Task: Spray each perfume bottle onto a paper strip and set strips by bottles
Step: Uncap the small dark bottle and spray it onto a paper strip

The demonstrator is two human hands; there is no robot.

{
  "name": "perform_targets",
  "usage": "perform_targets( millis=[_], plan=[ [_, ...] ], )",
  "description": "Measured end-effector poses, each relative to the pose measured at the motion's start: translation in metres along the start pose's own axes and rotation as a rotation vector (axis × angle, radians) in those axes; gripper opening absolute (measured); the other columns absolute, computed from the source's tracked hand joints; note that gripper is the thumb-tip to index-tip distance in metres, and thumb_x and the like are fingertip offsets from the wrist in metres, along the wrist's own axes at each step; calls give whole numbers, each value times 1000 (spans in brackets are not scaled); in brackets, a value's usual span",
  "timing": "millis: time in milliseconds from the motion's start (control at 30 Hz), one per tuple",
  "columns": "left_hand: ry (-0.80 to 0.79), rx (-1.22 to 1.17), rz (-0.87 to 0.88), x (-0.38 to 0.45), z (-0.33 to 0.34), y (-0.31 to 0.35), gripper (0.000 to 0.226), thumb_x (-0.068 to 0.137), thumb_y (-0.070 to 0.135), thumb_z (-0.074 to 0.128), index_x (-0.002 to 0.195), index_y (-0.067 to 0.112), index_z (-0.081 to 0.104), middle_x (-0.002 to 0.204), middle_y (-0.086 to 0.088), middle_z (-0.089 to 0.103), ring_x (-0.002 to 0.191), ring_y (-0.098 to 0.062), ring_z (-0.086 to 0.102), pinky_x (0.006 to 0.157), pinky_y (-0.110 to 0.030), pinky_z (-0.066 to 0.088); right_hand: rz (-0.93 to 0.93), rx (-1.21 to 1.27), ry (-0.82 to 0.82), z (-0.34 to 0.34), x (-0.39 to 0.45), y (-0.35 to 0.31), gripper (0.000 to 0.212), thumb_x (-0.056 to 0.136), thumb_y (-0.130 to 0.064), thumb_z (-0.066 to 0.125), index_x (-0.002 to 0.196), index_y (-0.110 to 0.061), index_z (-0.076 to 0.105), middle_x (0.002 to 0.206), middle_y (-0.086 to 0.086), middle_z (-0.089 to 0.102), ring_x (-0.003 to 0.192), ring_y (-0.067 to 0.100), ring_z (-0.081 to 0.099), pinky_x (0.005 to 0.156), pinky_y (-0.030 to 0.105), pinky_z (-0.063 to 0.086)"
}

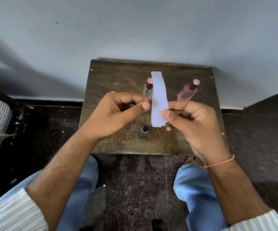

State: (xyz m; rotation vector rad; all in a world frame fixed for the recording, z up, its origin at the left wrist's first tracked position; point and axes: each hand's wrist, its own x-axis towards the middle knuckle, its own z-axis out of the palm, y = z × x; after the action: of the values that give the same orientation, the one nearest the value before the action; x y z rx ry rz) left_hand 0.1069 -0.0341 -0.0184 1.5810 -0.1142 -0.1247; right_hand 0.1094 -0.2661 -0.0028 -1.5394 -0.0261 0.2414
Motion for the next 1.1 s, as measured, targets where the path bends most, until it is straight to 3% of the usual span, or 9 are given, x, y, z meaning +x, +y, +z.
perform_targets(
  millis=[67,167,300,467,533,633,767,867,1100],
  plan=[
    [-45,-12,2,1,-2,-2,16,98,22,77,112,21,86,107,-29,80,88,-40,67,87,-49,47,12,7,-42,5,-1,-1,22,92,4,77,103,-14,80,85,6,84,68,12,74,60,26,60],
    [-76,-25,1,1,-5,-4,15,98,23,77,110,20,87,105,-32,79,85,-67,64,86,-58,50,14,-17,-72,10,-1,-1,23,94,3,76,108,-16,79,88,7,85,74,16,77,59,27,60],
    [-52,5,-19,0,-8,-1,20,97,18,75,111,7,84,110,-16,84,103,-57,72,95,-72,56,15,-66,-61,11,-1,-1,22,96,2,75,110,-16,78,88,6,85,76,20,80,57,29,61],
    [-57,8,-40,1,-12,-6,14,99,19,77,109,15,87,103,-29,80,87,-74,60,76,-77,51,-4,-121,-12,8,1,-1,31,96,-5,79,119,-25,78,93,7,86,91,28,83,64,31,64],
    [-29,1,-53,0,-11,-4,14,98,16,77,108,15,87,103,-20,83,86,-62,69,78,-69,55,-23,-100,-14,7,2,-1,36,96,-4,78,123,-27,77,93,8,86,90,29,83,65,31,64],
    [31,33,-64,1,-12,-5,15,99,11,76,108,19,85,97,-13,84,80,-28,69,74,-42,55,-56,-56,-33,6,1,-1,36,96,0,77,122,-25,78,93,15,85,89,35,82,65,31,62],
    [115,199,-31,3,-15,-10,12,99,22,71,101,24,82,82,-19,72,64,-21,53,58,-30,41,-98,29,-73,10,-1,-1,34,95,4,73,111,-25,82,92,13,84,78,29,79,63,31,59],
    [122,233,-44,4,-16,-11,14,99,24,68,103,16,79,85,-19,72,67,-19,56,60,-29,43,-130,75,-97,13,-3,-2,32,93,-1,74,110,-26,84,90,14,83,74,28,77,65,36,61],
    [-7,168,6,3,-13,-9,22,104,14,63,124,6,67,101,-8,77,94,-21,76,84,-39,61,-122,84,-141,16,-4,3,24,95,4,73,104,-14,85,89,11,83,80,31,78,70,40,60]
  ],
)
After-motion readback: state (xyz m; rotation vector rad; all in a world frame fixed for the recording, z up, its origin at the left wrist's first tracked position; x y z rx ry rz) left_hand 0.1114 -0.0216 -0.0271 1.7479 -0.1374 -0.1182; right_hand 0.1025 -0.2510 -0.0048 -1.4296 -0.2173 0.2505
